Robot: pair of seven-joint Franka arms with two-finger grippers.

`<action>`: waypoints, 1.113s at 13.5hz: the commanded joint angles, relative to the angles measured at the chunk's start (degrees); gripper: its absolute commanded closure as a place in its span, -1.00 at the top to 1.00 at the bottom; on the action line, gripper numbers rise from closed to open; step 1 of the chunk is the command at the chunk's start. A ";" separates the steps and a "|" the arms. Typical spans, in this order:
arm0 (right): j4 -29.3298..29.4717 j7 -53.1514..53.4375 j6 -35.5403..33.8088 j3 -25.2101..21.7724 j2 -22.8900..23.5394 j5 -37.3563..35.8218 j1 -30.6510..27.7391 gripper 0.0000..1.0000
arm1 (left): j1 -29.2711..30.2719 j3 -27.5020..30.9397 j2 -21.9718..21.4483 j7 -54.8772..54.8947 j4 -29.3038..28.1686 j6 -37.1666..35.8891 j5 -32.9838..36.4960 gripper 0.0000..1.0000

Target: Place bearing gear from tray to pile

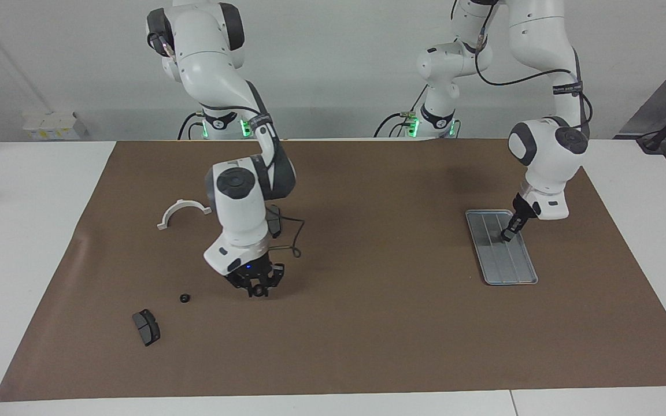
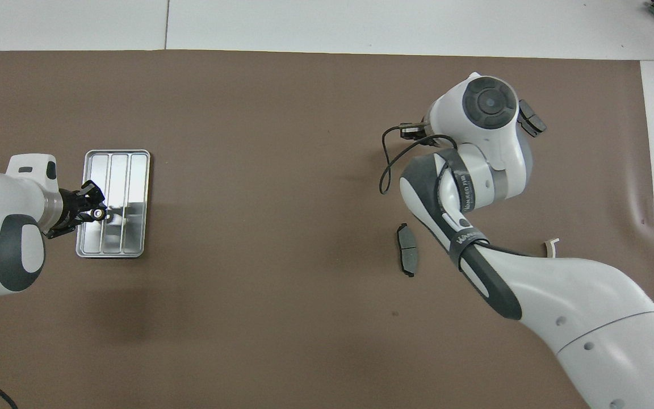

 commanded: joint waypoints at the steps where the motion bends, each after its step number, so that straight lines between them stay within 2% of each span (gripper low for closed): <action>1: -1.45 -2.56 -2.16 1.10 -0.99 -0.21 -5.16 -1.00 | -4.22 0.22 0.08 0.28 10.09 -10.61 1.40 -1.00; 3: -1.89 -2.92 -6.03 1.10 -1.52 0.14 -8.15 -1.00 | -9.57 0.22 0.52 0.02 13.27 -11.16 2.19 -1.00; 5: -4.08 -2.22 -7.00 1.10 -2.57 0.76 -10.01 -1.00 | -14.58 -0.05 0.70 -0.51 13.55 -9.15 1.94 -1.00; 7: -5.05 -1.26 -9.72 1.10 -3.36 2.51 -11.07 -1.00 | -20.64 -0.05 2.01 -2.16 13.46 -4.94 1.41 -1.00; 8: -5.75 -0.64 -10.95 1.10 -3.71 2.69 -11.07 -1.00 | -23.54 -0.14 3.15 -6.53 13.63 -2.14 1.32 -1.00; 10: -9.08 2.86 -11.84 1.10 -5.29 2.69 -10.20 -1.00 | -31.09 -0.05 9.63 -15.58 17.04 4.45 1.41 -1.00; 12: -12.60 5.07 -11.84 1.10 -6.61 2.69 -8.71 -1.00 | -34.63 -0.22 17.28 -20.71 25.11 5.88 1.32 -1.00; 13: -13.92 5.95 -11.76 1.10 -7.31 2.69 -8.52 -1.00 | -35.52 -0.31 19.66 -22.29 26.45 8.50 0.62 -1.00; 15: -15.42 7.88 -11.76 1.10 -7.76 2.60 -8.26 -0.85 | -38.06 -0.31 20.91 -22.57 25.95 13.70 -0.35 -1.00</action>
